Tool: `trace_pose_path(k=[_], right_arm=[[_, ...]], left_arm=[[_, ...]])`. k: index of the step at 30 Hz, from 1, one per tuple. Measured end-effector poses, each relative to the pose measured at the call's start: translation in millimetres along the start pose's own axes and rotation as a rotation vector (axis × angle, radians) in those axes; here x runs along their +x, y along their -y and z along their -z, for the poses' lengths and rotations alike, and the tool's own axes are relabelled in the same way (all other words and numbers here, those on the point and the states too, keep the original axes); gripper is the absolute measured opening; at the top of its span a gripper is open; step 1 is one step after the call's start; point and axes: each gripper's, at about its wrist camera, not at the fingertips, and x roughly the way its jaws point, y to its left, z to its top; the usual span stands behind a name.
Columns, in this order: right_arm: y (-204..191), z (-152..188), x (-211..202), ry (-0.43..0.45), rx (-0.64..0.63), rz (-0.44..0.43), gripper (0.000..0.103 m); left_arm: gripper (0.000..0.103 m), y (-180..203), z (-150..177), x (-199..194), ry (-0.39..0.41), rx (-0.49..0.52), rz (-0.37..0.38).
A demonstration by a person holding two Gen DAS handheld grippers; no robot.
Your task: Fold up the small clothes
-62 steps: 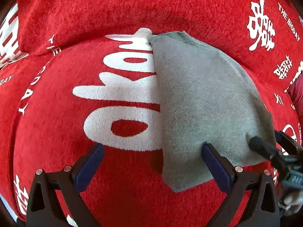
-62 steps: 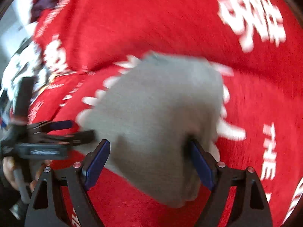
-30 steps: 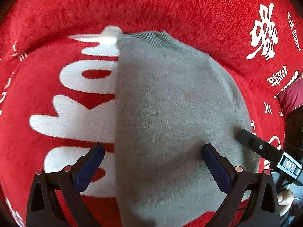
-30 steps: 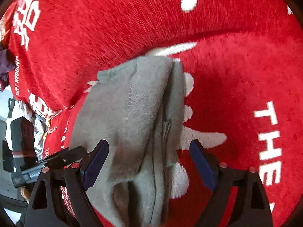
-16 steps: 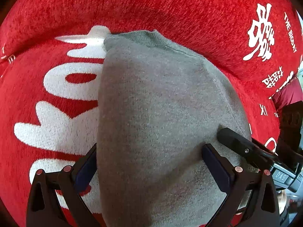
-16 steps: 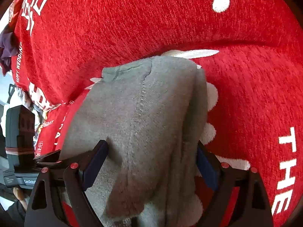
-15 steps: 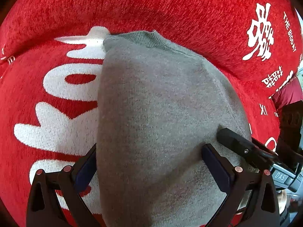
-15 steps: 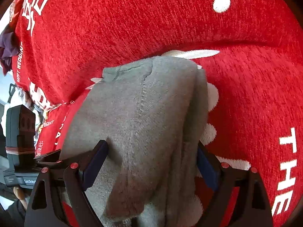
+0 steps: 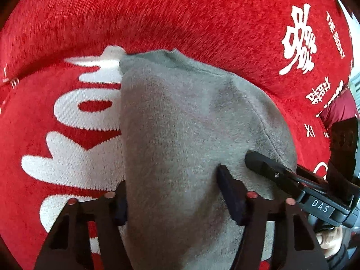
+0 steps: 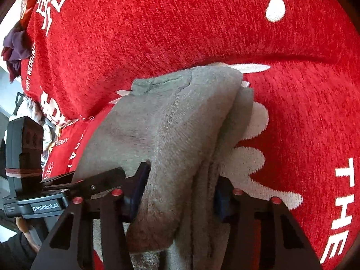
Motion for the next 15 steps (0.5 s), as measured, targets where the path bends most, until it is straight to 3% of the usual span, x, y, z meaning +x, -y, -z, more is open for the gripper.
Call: trace_pose_path(k=[5,15], right_arm=[[-12,-1,-4,0.011,-0.036,0.034,0.046],[-41,-5,-23,0.039,-0.106,0.048,0.042]], left_arm=[[0.049,4,-2,-3,0.007,0.023,-0.004],[0.041,3,3,-18,0.01,0.029,-0.016]])
